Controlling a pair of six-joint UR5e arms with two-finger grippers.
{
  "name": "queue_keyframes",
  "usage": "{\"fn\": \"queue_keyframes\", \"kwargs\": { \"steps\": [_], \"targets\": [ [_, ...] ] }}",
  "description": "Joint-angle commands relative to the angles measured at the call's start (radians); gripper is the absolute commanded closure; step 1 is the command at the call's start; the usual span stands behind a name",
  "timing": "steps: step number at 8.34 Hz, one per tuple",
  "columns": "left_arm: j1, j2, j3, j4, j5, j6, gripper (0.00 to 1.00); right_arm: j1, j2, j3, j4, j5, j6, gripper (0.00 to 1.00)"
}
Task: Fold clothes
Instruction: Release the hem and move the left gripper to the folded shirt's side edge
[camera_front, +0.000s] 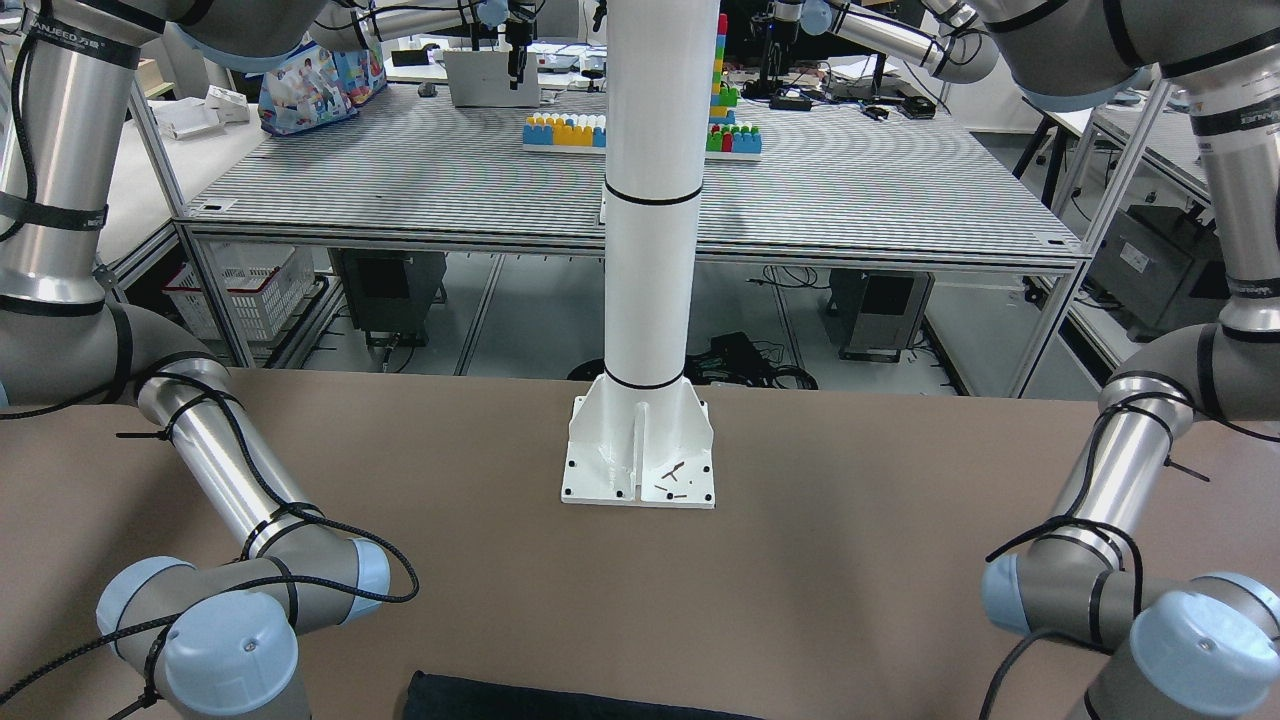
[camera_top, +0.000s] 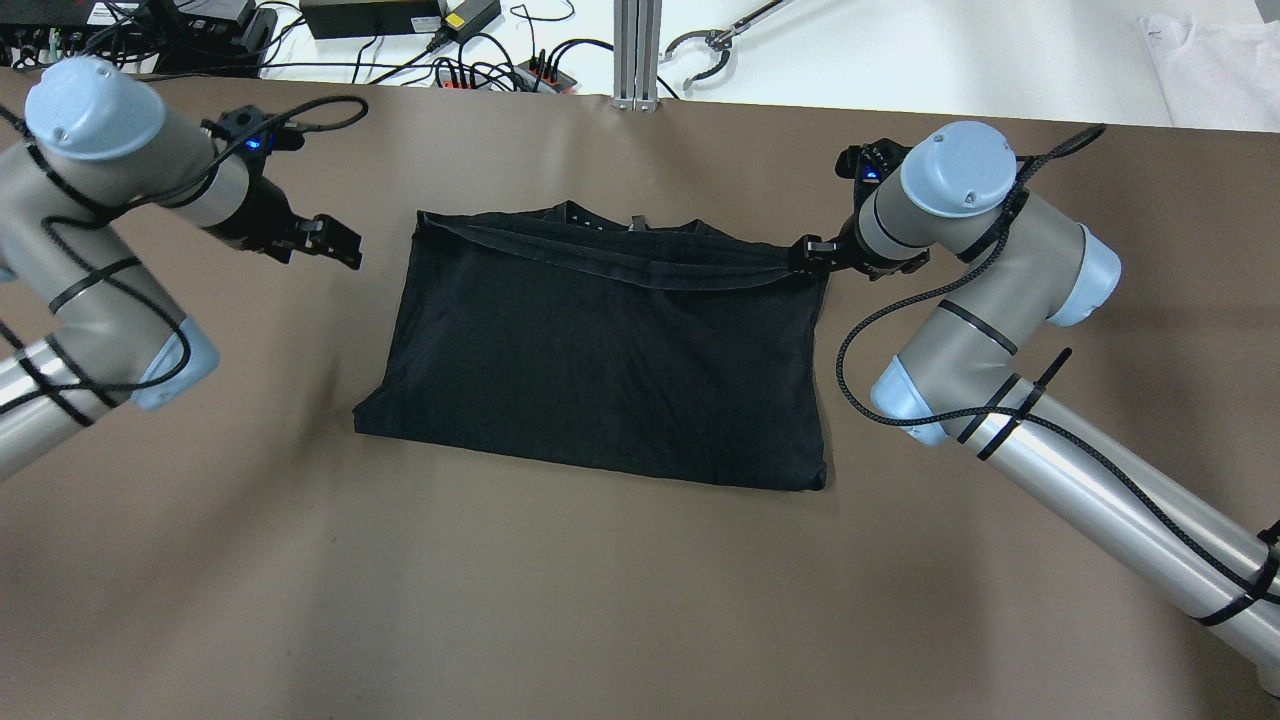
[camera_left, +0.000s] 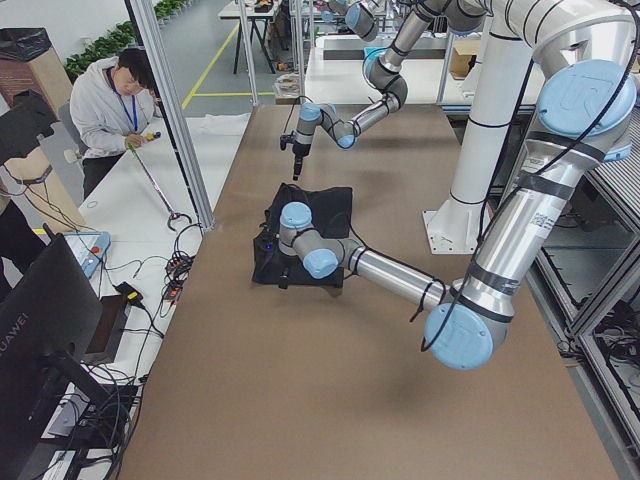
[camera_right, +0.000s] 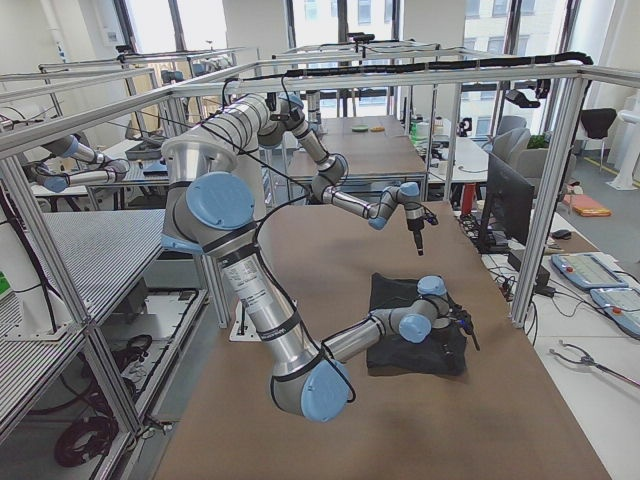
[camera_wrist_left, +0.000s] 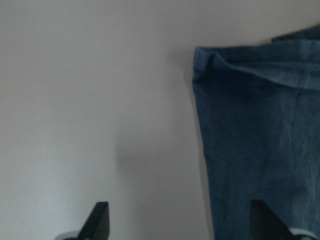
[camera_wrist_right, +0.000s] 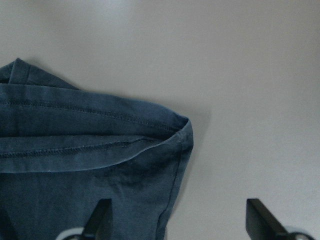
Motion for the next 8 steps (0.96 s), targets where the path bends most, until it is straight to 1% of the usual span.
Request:
{"fn": "queue_keyframes", "kwargs": {
  "steps": [1,3,4,5,6,7,8],
  "targets": [
    [0.109,0.176,-0.079,-0.212,0.001,-0.084,0.0,-0.023,-0.005,0.027,0.0,-0.006,0.018,0.06],
    [0.19,0.176,-0.08,-0.272,0.01,-0.216,0.0,-0.025,-0.005,0.046,0.0,-0.008,0.022,0.06],
    [0.227,0.178,-0.079,-0.286,0.059,-0.241,0.0,-0.025,-0.005,0.046,0.0,-0.008,0.023,0.06],
    [0.25,0.176,-0.074,-0.289,0.085,-0.243,0.01,-0.026,-0.006,0.046,0.0,-0.008,0.025,0.06],
    [0.252,0.176,-0.074,-0.289,0.085,-0.243,0.13,-0.026,-0.008,0.046,0.0,-0.008,0.028,0.06],
    [0.252,0.175,-0.076,-0.289,0.085,-0.249,0.4,-0.026,-0.008,0.047,0.0,-0.008,0.028,0.06],
    [0.253,0.172,-0.076,-0.289,0.084,-0.25,0.63,-0.026,-0.008,0.047,0.0,-0.008,0.028,0.06]
  ]
}}
